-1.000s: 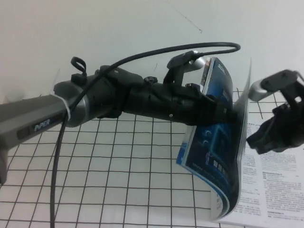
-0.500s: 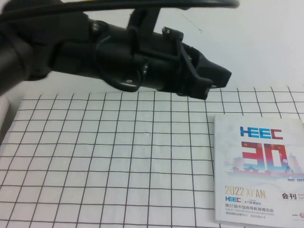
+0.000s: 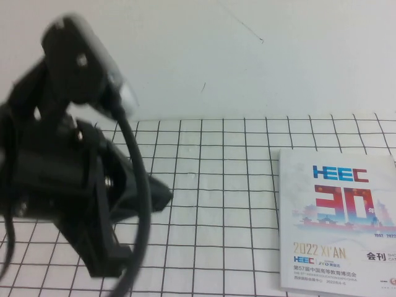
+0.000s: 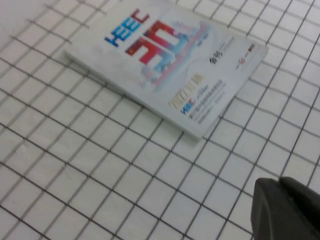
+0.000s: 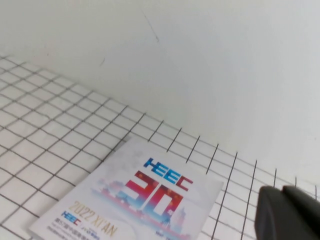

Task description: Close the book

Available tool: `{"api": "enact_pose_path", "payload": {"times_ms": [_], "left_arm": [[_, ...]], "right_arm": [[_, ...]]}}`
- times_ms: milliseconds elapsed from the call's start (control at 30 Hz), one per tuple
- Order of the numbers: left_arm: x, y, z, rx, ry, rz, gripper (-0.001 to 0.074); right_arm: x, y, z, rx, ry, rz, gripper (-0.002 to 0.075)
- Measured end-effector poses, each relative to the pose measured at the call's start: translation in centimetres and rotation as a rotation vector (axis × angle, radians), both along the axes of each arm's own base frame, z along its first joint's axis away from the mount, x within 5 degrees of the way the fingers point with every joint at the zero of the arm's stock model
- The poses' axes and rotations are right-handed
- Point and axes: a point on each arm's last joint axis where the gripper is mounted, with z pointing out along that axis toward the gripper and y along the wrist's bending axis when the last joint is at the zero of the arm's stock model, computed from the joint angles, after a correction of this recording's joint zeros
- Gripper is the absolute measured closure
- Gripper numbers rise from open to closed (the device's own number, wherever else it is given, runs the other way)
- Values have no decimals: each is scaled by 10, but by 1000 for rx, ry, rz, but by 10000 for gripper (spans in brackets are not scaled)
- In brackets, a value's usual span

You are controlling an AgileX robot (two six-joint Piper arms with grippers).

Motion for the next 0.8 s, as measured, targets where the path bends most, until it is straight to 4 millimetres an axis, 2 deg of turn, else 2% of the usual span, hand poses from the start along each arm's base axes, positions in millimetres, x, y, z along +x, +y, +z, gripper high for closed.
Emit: {"api": "enact_pose_path", "payload": {"times_ms": [167, 300, 433, 567, 700, 800], "left_arm": [[-5, 4, -49, 15, 80, 44, 738], [-8, 6, -62, -13, 67, 73, 738], [-20, 15, -47, -67, -34, 77, 738], [-45, 34, -24, -128, -203, 100, 738], [-73, 56, -4, -199, -384, 134, 738], [-85, 66, 6, -260, -480, 164, 738]], "right_arm": [[17, 3, -54, -63, 84, 0, 729], [30, 6, -80, -103, 105, 11, 729], [35, 8, -96, -114, 126, 13, 729], [38, 8, -110, -125, 168, 15, 729], [40, 9, -119, -129, 183, 16, 729], [40, 9, -120, -129, 183, 16, 729]]}}
